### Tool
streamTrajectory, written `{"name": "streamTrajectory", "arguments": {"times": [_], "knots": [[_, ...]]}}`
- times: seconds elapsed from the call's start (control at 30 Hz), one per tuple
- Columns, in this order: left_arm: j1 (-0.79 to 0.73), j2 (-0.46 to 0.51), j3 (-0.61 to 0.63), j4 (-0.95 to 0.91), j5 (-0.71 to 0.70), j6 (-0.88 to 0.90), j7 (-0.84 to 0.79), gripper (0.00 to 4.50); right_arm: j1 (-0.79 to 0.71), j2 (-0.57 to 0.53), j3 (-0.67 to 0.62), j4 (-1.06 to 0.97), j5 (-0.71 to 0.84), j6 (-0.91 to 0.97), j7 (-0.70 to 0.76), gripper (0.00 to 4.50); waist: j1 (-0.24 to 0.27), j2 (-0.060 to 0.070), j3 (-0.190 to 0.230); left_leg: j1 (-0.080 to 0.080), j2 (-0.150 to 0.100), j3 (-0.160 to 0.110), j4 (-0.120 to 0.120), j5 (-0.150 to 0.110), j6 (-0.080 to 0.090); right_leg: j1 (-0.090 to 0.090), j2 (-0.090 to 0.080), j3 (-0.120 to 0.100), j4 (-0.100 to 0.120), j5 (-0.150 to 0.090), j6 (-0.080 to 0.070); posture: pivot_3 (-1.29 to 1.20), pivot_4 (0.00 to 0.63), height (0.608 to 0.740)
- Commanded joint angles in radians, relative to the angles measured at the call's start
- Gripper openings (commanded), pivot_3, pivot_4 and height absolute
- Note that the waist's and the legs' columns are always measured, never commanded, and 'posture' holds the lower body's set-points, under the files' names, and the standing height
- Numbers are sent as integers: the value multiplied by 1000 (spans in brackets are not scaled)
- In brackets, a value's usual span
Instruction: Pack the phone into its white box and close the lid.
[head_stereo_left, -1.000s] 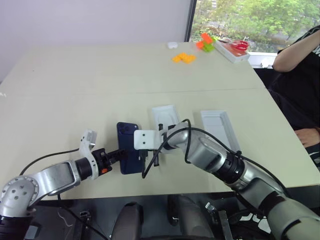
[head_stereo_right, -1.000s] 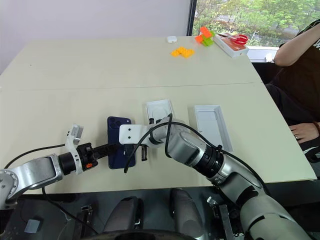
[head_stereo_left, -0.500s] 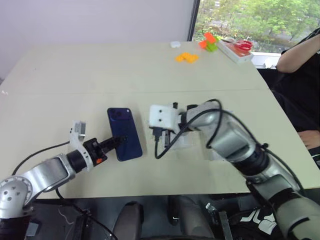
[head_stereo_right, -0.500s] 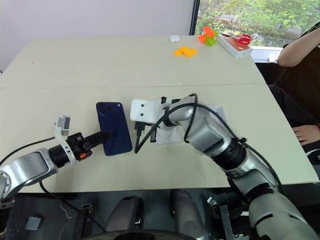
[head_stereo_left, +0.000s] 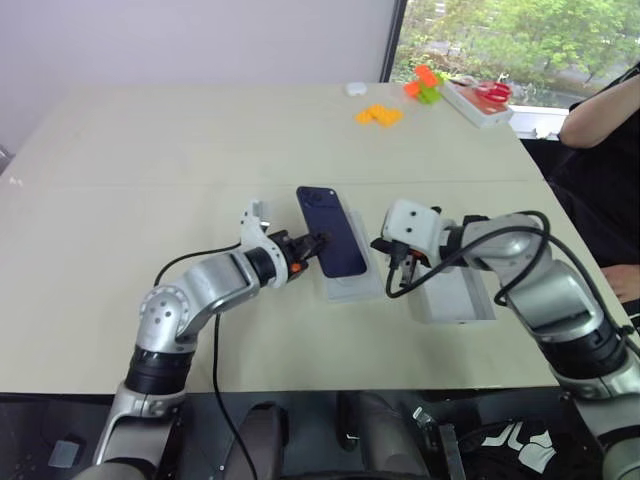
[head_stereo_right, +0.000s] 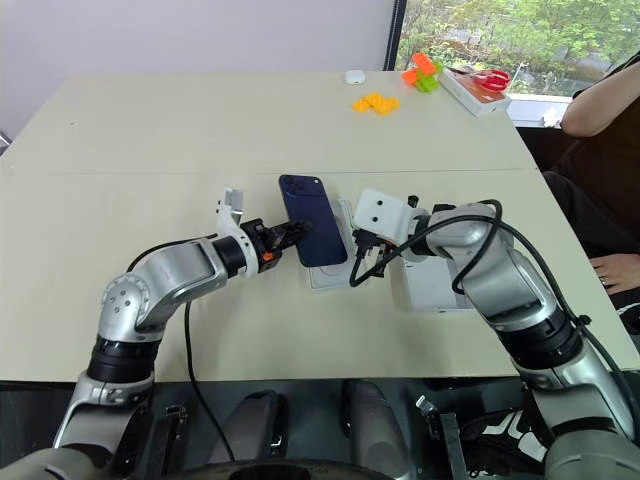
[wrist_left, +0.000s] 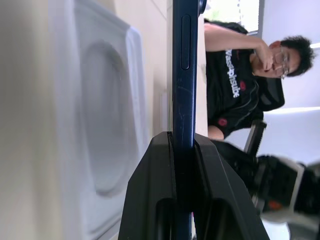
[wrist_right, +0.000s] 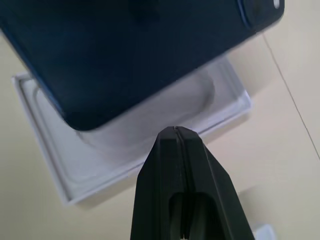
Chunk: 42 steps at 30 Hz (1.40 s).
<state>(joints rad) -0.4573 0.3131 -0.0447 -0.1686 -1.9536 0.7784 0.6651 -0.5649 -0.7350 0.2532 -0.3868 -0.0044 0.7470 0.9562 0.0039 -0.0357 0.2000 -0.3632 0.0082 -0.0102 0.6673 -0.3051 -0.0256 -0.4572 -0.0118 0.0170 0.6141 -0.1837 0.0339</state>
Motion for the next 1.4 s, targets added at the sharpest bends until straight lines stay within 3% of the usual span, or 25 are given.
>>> {"name": "streamTrajectory", "arguments": {"times": [0.03, 0.37, 0.7, 1.4], "knots": [[-35, -17, 6, 0, -19, 41, 0, 125, 25, -20, -64, -46, 30, -41, -12, 0, -1, 0, 0, 1, 0, 0, 0, 0, 0, 0, 0, 0, 0, 0, 0, 0, 150, 740], [-60, -6, -23, 53, -11, 79, 48, 125, 126, -87, -142, -29, 70, -76, -17, 0, 6, 0, 0, 6, 0, 0, 0, 0, 0, 7, 0, 0, -1, -3, -2, 0, 150, 740], [-71, -38, -39, 99, 21, 105, 34, 125, 215, -94, -229, -50, 220, -94, 38, 0, 7, 0, 0, 7, 0, 0, 0, 0, 0, 8, 0, 0, -1, -2, -2, 0, 150, 740], [-83, -79, -6, 177, 127, 137, -39, 125, 221, -105, -194, -72, 231, -99, 9, 0, 8, 0, 0, 7, 0, 0, 0, 0, 0, 8, 0, 0, -1, -3, -1, 0, 150, 740]]}}
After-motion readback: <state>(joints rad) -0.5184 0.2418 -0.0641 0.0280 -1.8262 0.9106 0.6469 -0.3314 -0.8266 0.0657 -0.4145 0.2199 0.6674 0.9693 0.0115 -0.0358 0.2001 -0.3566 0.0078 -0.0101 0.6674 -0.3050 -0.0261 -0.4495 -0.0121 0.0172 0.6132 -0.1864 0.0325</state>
